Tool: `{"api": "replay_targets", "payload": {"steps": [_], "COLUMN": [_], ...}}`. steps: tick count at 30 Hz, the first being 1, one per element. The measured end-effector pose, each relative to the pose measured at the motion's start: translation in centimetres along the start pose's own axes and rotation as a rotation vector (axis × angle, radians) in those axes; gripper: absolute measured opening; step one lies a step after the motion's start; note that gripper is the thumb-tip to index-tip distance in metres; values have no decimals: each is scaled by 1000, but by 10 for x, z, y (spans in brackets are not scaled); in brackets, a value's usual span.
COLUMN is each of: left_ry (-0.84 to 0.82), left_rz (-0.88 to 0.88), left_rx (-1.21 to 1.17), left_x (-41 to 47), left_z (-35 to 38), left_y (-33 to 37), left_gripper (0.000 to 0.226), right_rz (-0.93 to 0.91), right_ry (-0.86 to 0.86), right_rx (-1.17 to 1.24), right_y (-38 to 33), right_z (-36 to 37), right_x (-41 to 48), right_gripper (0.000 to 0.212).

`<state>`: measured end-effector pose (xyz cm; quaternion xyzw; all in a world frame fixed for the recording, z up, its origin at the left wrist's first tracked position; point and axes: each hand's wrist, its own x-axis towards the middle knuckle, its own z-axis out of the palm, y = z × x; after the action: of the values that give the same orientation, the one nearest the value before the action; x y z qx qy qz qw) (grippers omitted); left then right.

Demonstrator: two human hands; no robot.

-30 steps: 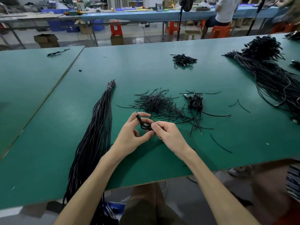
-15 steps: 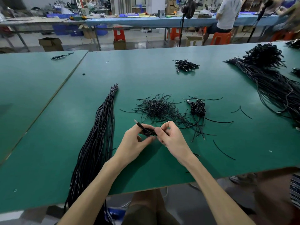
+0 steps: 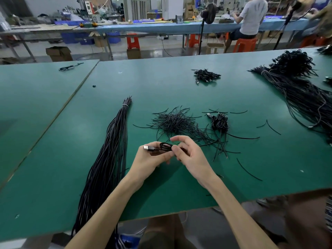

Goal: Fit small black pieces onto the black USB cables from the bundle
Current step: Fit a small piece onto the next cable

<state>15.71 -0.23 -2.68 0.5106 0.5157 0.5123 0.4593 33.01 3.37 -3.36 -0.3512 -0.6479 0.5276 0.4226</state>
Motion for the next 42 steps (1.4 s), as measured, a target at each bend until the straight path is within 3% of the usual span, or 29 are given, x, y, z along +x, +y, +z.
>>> {"api": "replay_targets", "payload": {"steps": [2,7,17,21,27,33,36,42], "left_ry": [11,-11,3,88,131,34,-2,33], "left_rz": [8,-6,32,69,46,6,-3,13], "left_rx": [27,8,45,105,80,38,53,124], "left_x": [0,-2,-3,-1,2,2,2,1], "left_z": [0,2,4,4,2,-2,-2,0], "left_y": [-2,1,-2,-6,-5,-3,-4,-5], "left_gripper": [17,15,10,8,8,8,28,32], "right_rz": [-15,-31,-19,-16,-166,-215,-259,-213], "right_ry": [6,84,68,89,71,36,43,5], "right_rx": [-44,-18,-70,-255,-588,-992,-1084,-1031], "right_y": [-2,-2,-2,-1,-5,-8,-10,-5], "right_z": [1,2,6,11,18,25,27,23], "right_x": [-1,-2,-1,-2,-8,-13,-16,-15], "right_gripper": [24,8,11,26,42,64,70,85]}}
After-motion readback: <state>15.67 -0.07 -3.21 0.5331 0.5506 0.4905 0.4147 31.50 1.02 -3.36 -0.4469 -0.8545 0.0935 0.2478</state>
